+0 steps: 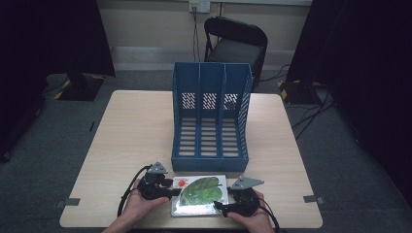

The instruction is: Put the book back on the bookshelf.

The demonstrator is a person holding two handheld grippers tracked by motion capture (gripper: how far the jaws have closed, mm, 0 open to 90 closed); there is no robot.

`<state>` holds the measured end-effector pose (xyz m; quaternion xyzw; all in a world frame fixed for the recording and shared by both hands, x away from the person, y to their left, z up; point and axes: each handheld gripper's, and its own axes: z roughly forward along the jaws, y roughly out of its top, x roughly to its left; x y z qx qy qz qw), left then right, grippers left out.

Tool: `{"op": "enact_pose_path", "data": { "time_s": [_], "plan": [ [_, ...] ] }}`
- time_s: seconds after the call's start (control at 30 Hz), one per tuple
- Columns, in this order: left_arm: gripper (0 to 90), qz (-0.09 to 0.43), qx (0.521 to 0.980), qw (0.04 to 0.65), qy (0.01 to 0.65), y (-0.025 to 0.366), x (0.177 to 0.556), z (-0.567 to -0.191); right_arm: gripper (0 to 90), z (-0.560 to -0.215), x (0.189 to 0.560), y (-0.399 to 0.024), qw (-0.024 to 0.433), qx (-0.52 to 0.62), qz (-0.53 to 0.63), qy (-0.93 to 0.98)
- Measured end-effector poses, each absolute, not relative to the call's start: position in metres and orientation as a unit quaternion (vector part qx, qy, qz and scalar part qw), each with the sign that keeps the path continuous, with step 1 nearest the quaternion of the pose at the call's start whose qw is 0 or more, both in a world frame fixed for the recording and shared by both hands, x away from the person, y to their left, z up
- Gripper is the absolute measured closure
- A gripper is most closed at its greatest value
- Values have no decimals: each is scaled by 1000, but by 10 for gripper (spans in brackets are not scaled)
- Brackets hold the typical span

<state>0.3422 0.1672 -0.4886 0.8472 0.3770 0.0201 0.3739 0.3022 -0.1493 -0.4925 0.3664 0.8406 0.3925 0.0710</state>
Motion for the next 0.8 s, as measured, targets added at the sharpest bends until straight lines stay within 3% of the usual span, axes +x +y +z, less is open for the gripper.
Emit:
{"op": "enact_pose_path", "data": {
  "time_s": [0.2, 0.3, 0.8],
  "plan": [
    [448, 12, 841, 379, 385, 172, 346, -489, 250, -492, 298, -147, 60, 368, 389, 843],
    [377, 16, 830, 387, 401, 174, 350, -491, 228, -492, 299, -145, 58, 366, 388, 844],
    [255, 32, 825, 397, 400, 163, 350, -494, 163, -495, 295, -141, 44, 363, 382, 848]
  ]
}}
